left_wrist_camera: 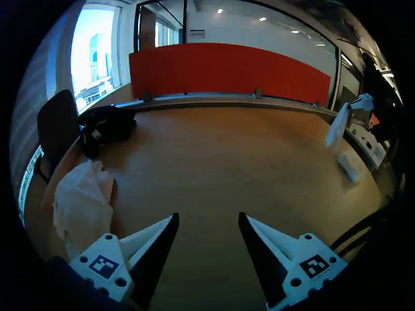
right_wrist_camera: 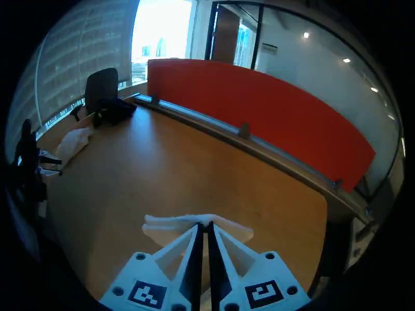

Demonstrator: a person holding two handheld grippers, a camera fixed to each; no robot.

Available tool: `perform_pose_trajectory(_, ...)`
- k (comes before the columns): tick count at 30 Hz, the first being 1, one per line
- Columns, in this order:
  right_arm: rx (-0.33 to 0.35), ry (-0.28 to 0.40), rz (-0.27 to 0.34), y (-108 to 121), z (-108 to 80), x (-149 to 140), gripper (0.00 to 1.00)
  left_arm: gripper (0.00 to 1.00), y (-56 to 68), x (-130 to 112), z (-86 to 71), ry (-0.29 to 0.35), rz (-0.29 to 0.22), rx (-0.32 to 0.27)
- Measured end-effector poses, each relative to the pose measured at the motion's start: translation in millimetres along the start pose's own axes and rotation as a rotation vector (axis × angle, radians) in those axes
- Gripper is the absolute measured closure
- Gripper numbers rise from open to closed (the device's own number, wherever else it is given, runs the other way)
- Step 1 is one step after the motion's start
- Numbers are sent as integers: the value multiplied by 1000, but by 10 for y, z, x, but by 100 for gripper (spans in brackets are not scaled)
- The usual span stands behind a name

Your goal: Fold towel

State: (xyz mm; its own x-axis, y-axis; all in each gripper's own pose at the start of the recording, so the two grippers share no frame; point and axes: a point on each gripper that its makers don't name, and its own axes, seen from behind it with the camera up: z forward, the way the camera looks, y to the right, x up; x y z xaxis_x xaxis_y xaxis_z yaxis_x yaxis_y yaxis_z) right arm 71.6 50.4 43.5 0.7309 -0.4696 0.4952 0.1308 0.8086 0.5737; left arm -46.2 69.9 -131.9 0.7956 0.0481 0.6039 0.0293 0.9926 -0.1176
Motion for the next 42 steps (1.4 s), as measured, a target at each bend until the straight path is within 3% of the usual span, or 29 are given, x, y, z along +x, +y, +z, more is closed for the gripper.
perform_pose_trajectory(20, -88, -68, 34, 672, -274, -492, 94, 16, 147, 48, 25, -8, 24, -1)
perform_pose_trajectory(33, -105, -88, 49, 745, -374, -695, 94, 16, 206, 76, 24, -7, 36, -8)
perform_pose_trajectory(42, -123, -133, 74, 716, -569, -1091, 94, 16, 250, 79, 27, -7, 47, -19)
